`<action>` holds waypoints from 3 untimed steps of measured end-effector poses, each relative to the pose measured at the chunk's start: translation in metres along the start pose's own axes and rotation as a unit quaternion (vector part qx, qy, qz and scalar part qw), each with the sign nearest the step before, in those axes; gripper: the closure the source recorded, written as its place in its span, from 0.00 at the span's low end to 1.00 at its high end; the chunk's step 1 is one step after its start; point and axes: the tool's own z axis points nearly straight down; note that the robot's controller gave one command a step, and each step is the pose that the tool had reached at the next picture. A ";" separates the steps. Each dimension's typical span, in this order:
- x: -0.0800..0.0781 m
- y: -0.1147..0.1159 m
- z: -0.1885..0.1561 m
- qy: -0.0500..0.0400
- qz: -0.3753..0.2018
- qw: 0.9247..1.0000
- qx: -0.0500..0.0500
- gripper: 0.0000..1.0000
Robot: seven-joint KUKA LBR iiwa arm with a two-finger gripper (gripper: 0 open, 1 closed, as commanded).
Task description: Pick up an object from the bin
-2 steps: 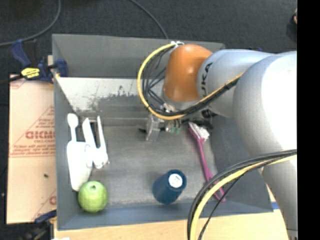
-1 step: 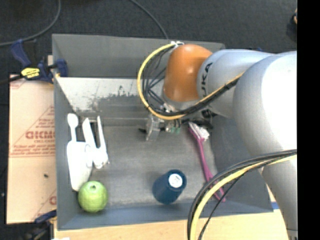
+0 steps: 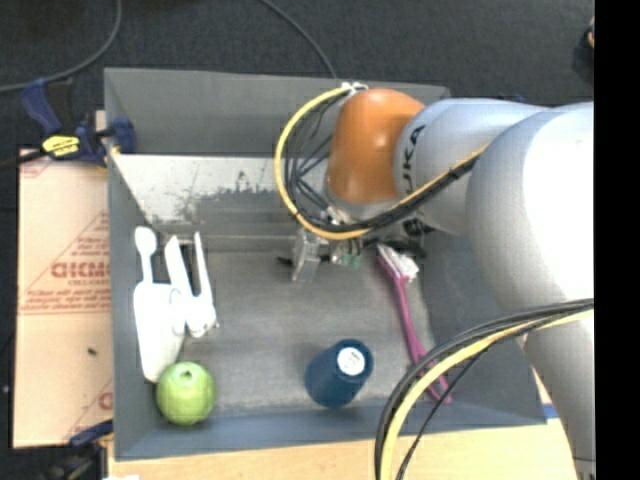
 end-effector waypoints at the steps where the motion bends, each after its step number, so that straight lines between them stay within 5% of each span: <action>1: 0.000 0.005 0.002 -0.003 -0.080 0.997 0.000 1.00; 3: 0.000 0.007 0.002 -0.003 -0.075 0.997 0.000 1.00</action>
Offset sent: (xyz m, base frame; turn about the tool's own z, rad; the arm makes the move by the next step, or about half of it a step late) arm 0.0000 0.0000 0.0000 0.0000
